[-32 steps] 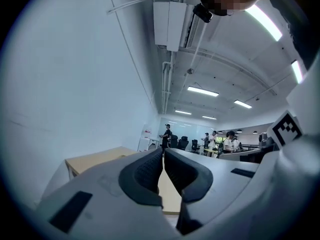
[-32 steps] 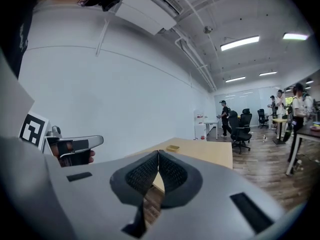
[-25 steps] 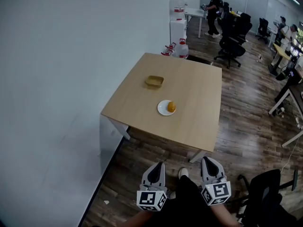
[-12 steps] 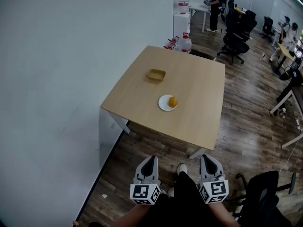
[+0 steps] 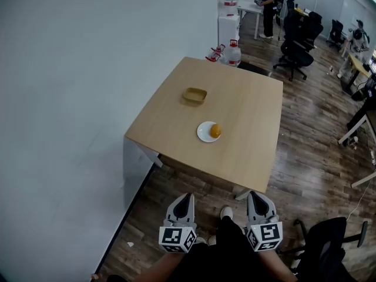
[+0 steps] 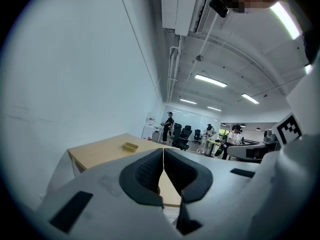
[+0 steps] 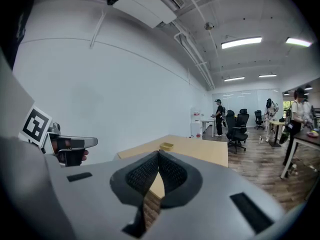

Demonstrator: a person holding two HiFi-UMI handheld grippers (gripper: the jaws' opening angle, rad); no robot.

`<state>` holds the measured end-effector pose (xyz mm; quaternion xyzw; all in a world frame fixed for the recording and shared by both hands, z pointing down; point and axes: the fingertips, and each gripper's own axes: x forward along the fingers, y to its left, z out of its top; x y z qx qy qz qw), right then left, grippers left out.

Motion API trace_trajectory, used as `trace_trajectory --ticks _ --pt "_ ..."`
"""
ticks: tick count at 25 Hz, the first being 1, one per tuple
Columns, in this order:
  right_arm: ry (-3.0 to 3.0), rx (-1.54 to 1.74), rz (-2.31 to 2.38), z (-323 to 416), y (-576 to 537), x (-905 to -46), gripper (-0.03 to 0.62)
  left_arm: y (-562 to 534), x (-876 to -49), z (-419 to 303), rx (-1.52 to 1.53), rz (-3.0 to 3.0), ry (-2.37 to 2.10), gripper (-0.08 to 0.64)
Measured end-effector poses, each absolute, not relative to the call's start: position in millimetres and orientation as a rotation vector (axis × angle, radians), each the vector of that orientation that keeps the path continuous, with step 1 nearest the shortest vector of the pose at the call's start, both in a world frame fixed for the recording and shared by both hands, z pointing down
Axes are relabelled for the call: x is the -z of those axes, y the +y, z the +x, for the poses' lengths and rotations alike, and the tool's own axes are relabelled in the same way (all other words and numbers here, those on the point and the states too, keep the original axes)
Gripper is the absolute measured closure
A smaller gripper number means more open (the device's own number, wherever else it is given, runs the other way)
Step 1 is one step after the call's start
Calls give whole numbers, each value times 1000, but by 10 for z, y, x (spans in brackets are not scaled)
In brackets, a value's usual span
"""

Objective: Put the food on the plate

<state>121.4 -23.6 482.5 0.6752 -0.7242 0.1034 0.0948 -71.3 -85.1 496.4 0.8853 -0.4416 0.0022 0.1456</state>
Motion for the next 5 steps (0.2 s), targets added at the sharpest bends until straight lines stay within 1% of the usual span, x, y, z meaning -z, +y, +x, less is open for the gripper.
trace_trajectory --ticks 5 --pt "-2156 -286 1990 1362 -417 -4822 532 -996 -4990 -548 -19 2556 -1273 541"
